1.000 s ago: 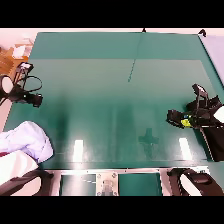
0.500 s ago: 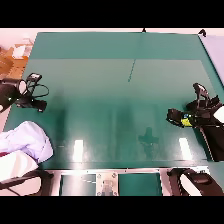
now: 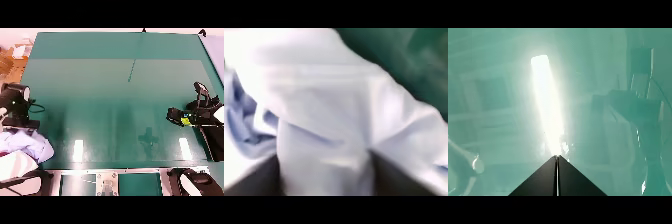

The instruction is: Fold the shirts.

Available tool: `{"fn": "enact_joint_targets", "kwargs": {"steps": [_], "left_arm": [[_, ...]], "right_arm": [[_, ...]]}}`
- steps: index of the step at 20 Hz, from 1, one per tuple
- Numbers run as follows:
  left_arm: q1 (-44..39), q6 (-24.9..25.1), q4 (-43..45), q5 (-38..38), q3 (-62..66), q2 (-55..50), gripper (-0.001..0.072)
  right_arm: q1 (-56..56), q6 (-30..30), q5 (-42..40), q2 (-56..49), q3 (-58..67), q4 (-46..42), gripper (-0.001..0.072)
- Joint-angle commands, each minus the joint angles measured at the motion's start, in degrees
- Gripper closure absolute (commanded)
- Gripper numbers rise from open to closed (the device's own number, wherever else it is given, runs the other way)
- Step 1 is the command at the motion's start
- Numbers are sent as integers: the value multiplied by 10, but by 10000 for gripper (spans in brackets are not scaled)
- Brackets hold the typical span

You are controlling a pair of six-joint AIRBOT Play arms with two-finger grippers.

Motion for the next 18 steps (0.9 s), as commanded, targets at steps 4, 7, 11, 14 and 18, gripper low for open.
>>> {"fn": "enact_joint_targets", "kwargs": {"steps": [4,7,11,14,18], "left_arm": [[0,4,40,19,23,0,686],[-30,25,-8,17,165,0,687],[-155,56,-143,58,391,-1,687],[-256,79,-220,136,451,-2,686],[-320,107,-349,201,449,-59,-8]], "right_arm": [[0,0,-2,0,0,1,694],[0,0,-8,0,0,1,694],[0,0,-30,0,0,2,694],[0,0,-30,0,0,2,694],[0,0,-31,0,0,1,321]]}}
